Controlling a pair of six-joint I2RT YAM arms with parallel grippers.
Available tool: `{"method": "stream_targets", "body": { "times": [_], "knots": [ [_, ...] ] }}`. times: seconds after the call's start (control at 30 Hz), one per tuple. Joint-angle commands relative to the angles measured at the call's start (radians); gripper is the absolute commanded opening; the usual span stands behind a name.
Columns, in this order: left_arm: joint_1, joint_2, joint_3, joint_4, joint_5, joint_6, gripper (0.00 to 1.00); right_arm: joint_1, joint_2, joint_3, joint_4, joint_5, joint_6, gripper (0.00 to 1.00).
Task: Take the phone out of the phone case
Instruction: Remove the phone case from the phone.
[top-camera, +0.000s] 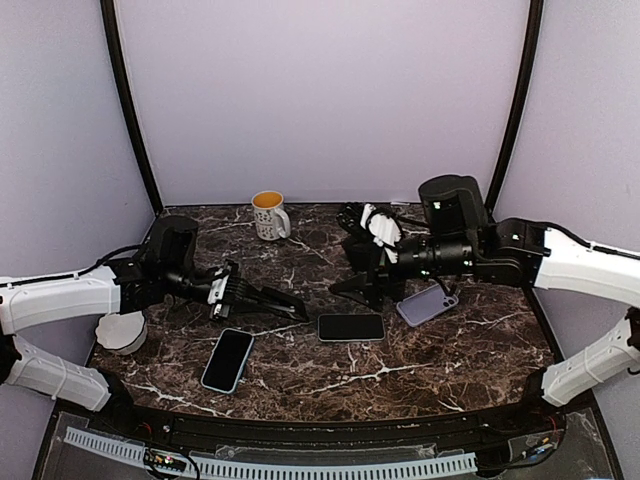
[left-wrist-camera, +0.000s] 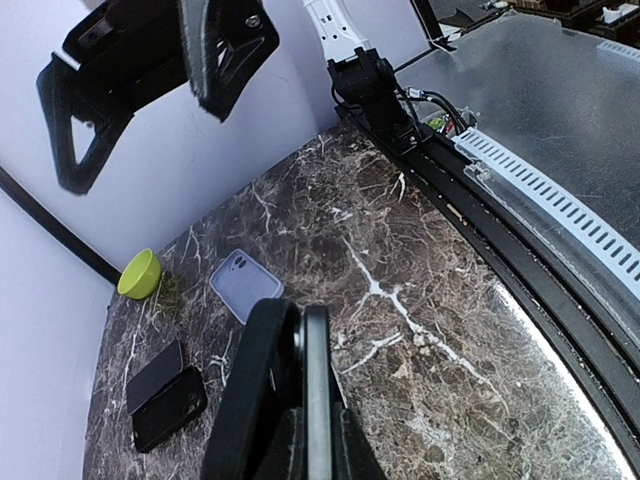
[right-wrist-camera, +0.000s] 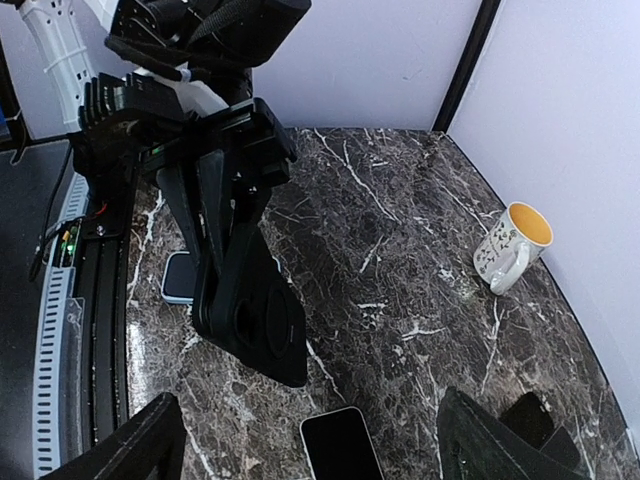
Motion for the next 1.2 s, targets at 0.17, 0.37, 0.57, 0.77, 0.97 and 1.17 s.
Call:
{"method": "stream_targets", "body": {
  "times": [0.17, 0.37, 0.57, 0.77, 0.97, 1.17],
  "knots": [
    [-0.007, -0.037, -0.006, 0.036, -0.046, 0.040, 0.00, 0.042, 0.189, 0.133, 0.046, 0.009, -0.007, 0.79],
    [-0.008, -0.038, -0.007, 0.037, -0.062, 0.035, 0.00, 0.069, 0.268, 0.180, 0.083, 0.011, 0.000, 0.68],
    [-0.008, -0.039, -0.008, 0.034, -0.071, 0.035, 0.00, 0.096, 0.342, 0.230, 0.114, 0.073, 0.009, 0.59],
    [-0.007, -0.042, -0.009, 0.034, -0.082, 0.029, 0.00, 0.103, 0.411, 0.288, 0.092, 0.090, 0.006, 0.54],
    [-0.007, -0.046, -0.016, 0.038, -0.087, 0.031, 0.00, 0.109, 0.459, 0.325, 0.055, 0.119, 0.000, 0.47],
    [-0.007, -0.057, -0.022, 0.053, -0.118, 0.037, 0.00, 0.110, 0.484, 0.347, -0.013, 0.122, -0.010, 0.43]
  ]
}}
